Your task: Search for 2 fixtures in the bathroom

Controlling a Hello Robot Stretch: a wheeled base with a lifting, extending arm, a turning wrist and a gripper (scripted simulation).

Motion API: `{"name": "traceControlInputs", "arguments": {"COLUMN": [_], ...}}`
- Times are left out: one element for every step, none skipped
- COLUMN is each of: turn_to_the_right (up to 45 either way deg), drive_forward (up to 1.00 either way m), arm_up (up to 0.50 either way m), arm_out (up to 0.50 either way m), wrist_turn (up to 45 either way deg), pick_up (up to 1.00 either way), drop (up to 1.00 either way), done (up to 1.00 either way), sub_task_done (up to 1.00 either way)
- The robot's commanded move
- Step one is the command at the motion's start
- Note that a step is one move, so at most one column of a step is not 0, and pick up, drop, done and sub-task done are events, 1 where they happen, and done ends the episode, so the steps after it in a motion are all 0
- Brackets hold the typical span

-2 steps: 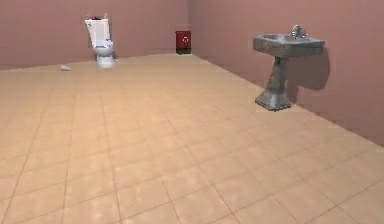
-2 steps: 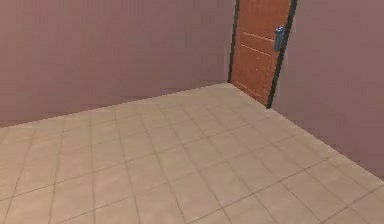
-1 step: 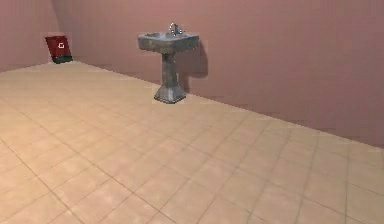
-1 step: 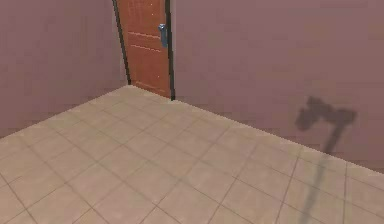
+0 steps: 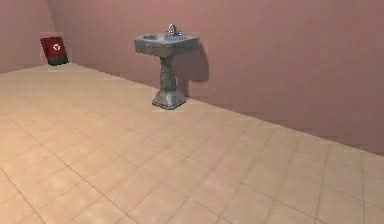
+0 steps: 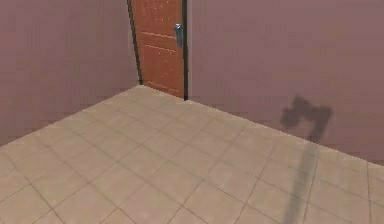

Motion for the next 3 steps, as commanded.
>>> {"name": "traceControlInputs", "arguments": {"turn_to_the_right": [0.0, 3.0, 0.0], "drive_forward": [1.0, 0.0, 0.95], "arm_up": [0.0, 0.0, 0.0], "arm_out": [0.0, 0.0, 0.0], "wrist_turn": [0.0, 0.0, 0.0], "pick_up": [0.0, 0.0, 0.0], "drop": [0.0, 0.0, 0.0], "done": [0.0, 0.0, 0.0], "sub_task_done": [0.0, 0.0, 0.0]}}
